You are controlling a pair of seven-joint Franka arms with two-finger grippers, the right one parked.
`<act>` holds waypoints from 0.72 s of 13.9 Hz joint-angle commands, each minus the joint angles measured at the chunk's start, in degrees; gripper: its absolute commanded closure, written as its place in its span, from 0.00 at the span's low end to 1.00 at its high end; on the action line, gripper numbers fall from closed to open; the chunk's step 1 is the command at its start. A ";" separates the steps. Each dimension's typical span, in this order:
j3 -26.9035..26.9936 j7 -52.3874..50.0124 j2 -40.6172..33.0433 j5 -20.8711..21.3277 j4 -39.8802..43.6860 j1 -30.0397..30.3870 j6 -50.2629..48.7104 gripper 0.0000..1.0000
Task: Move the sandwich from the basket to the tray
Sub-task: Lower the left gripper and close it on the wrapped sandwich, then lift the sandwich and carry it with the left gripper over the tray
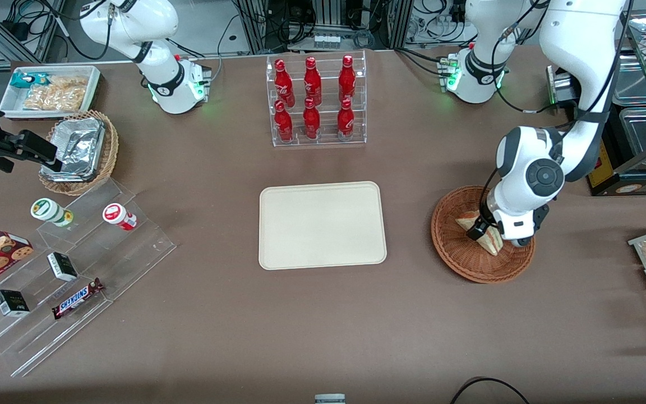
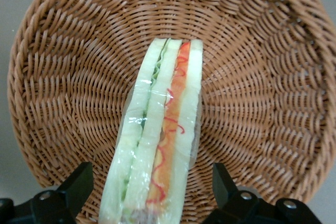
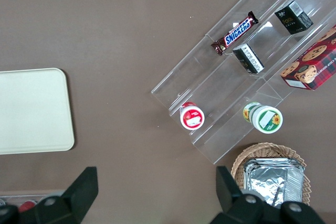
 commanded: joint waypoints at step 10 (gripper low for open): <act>0.04 14.15 -1.53 0.20 14.68 -0.97 -30.80 0.94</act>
